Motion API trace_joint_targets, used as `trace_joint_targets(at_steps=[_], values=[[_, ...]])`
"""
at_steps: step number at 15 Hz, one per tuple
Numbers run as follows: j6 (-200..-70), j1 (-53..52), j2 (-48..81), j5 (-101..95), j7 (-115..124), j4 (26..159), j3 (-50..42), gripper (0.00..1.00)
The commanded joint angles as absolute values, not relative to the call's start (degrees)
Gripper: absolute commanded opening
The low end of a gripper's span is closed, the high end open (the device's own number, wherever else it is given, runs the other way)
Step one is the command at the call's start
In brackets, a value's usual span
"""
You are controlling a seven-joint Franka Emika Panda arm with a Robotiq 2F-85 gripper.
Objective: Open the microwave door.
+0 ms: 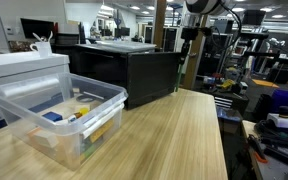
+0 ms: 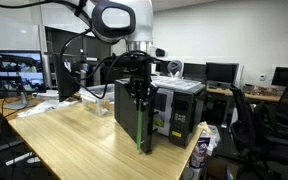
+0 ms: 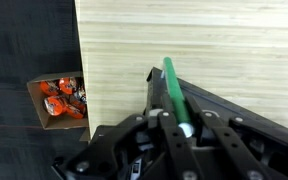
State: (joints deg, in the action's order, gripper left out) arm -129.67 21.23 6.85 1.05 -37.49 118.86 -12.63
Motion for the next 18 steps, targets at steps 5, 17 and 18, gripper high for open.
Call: trace_joint_targets(at_steps=[5, 17, 18], values=[[-127.38, 19.62, 0.75, -2.79, -42.26, 123.35, -13.7, 0.05], [-120.34, 15.9, -9.03, -6.52, -41.93, 122.82, -14.67, 1.0], [-120.09, 16.2, -8.77, -7.64, -40.62, 122.69, -14.87, 1.0]])
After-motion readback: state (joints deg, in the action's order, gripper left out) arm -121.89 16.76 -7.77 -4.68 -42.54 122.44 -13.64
